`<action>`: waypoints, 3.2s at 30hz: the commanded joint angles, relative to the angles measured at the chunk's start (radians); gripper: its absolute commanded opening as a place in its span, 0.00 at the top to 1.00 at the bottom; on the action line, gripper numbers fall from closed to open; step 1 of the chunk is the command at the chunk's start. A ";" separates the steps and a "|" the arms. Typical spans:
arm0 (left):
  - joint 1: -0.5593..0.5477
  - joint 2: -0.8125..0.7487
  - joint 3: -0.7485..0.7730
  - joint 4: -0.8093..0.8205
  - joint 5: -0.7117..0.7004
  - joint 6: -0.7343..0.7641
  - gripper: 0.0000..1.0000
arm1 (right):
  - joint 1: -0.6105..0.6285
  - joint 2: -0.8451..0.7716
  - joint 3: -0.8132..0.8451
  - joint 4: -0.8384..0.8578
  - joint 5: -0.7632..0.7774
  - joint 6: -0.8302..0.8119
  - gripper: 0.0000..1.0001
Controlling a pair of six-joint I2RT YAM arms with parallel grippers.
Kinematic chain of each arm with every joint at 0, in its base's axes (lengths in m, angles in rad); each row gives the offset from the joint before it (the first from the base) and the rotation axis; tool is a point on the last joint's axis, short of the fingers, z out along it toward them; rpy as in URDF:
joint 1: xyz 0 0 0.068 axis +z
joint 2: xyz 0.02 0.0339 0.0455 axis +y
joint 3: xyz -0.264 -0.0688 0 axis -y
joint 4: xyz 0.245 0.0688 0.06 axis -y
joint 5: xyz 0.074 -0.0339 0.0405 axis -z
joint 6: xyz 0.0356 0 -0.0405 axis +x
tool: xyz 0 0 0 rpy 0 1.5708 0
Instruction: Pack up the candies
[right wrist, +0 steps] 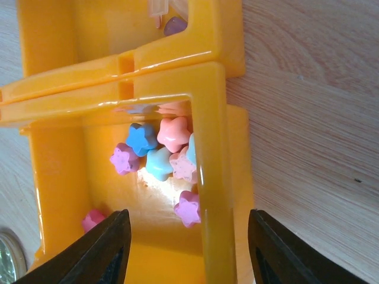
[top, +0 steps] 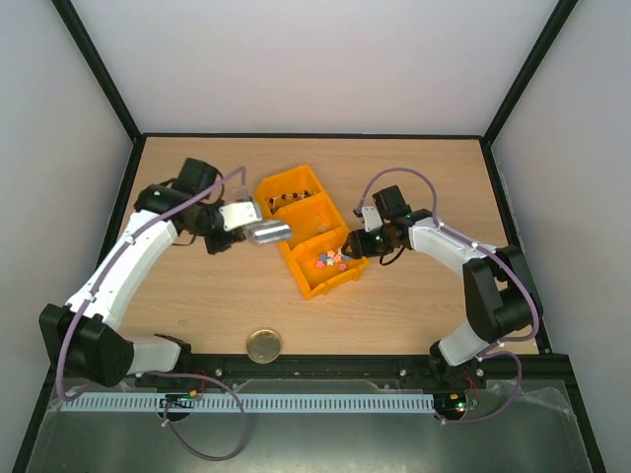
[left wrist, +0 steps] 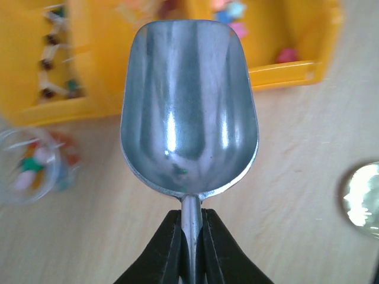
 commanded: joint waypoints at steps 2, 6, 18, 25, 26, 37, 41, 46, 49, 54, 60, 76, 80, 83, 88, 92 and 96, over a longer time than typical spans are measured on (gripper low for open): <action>-0.200 0.020 0.028 -0.140 0.018 -0.204 0.98 | 0.005 -0.030 -0.016 -0.059 -0.036 0.015 0.46; -0.373 0.080 0.048 -0.140 -0.084 -0.365 0.98 | 0.005 -0.038 -0.015 -0.071 -0.048 0.018 0.50; -0.586 0.319 0.208 -0.255 -0.375 -0.539 0.98 | 0.005 -0.073 -0.041 -0.072 -0.071 0.033 0.59; -0.609 0.426 0.266 -0.295 -0.450 -0.560 0.98 | 0.005 -0.090 -0.059 -0.059 -0.081 0.044 0.64; -0.612 0.436 0.263 -0.295 -0.459 -0.562 0.98 | 0.005 -0.093 -0.063 -0.056 -0.081 0.046 0.64; -0.616 0.543 0.287 -0.267 -0.444 -0.567 0.98 | 0.005 -0.110 -0.092 -0.031 -0.096 0.057 0.76; -0.614 0.566 0.268 -0.224 -0.422 -0.568 0.98 | 0.005 -0.101 -0.097 -0.021 -0.110 0.061 0.79; -0.611 0.537 0.179 -0.079 -0.385 -0.577 0.98 | 0.005 -0.083 -0.100 -0.009 -0.125 0.066 0.83; -0.606 0.521 0.108 0.012 -0.362 -0.587 0.98 | 0.005 -0.069 -0.098 -0.006 -0.131 0.068 0.91; -0.586 0.483 -0.012 0.175 -0.323 -0.592 0.98 | 0.005 -0.054 -0.095 -0.009 -0.136 0.068 0.99; -0.568 0.407 -0.171 0.421 -0.276 -0.571 0.98 | 0.005 -0.050 -0.097 -0.012 -0.130 0.063 0.99; -0.432 0.170 -0.530 1.034 0.067 -0.572 0.98 | -0.015 -0.061 -0.115 -0.027 -0.097 0.030 0.99; -0.404 0.138 -0.583 1.097 0.113 -0.598 0.98 | -0.029 -0.066 -0.119 -0.036 -0.100 0.026 0.99; -0.390 0.115 -0.620 1.123 0.145 -0.606 0.98 | -0.031 -0.070 -0.120 -0.041 -0.102 0.021 0.99; -0.379 0.074 -0.652 1.144 0.169 -0.604 0.98 | -0.037 -0.076 -0.119 -0.058 -0.103 0.007 0.99; -0.367 0.049 -0.660 1.134 0.176 -0.597 0.98 | -0.047 -0.087 -0.117 -0.072 -0.098 -0.008 0.99; -0.352 0.010 -0.674 1.125 0.174 -0.588 0.98 | -0.053 -0.093 -0.122 -0.071 -0.094 -0.007 0.99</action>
